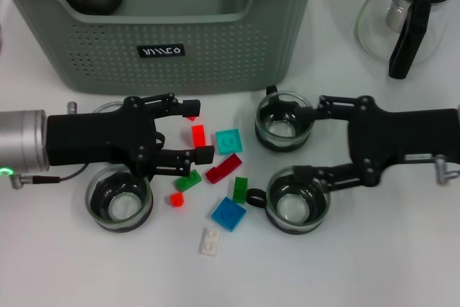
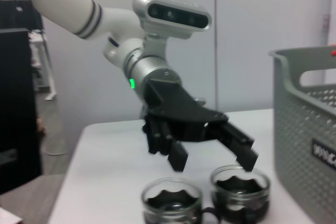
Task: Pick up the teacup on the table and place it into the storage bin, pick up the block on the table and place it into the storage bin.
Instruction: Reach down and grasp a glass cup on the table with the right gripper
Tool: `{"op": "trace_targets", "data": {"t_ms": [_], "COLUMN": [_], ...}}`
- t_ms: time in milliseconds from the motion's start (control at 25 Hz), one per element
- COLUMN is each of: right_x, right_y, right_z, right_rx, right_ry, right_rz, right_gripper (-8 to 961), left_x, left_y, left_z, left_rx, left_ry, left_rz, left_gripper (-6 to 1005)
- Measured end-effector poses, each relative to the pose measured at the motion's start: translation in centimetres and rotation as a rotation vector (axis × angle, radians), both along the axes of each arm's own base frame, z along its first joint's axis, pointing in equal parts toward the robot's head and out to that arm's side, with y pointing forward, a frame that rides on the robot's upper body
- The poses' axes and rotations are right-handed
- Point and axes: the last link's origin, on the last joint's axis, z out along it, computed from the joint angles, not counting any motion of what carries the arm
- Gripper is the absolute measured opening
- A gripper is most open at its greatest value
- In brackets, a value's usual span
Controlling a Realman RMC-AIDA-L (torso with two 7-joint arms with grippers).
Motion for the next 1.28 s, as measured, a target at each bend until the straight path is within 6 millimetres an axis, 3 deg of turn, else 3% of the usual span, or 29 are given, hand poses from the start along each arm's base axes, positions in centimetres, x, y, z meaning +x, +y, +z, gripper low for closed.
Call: {"op": "trace_targets", "data": {"t_ms": [280, 440, 920, 1280], "right_x": [0.1, -0.5, -2.2, -3.0], "right_y": [-0.4, -0.5, 0.1, 0.2], "right_z": [2.4, 2.7, 1.3, -0.2], "right_rx": [-0.115, -0.16, -0.217, -0.252], "right_ry": [-0.114, -0.176, -0.304, -0.389], "right_rz": [0.014, 0.064, 0.194, 0.236], "right_gripper": [912, 914, 914, 915], "left_x": [0.0, 0.2, 0.7, 0.6], "left_y": [-0.1, -0.3, -0.5, -0.3], "left_z": [0.4, -0.1, -1.9, -2.0], "left_rx": [0.005, -0.008, -0.022, -0.01], "left_ry": [-0.019, -0.02, -0.025, -0.025], "left_rz": [-0.003, -0.004, 0.009, 0.02], "left_gripper": [875, 875, 874, 874]}}
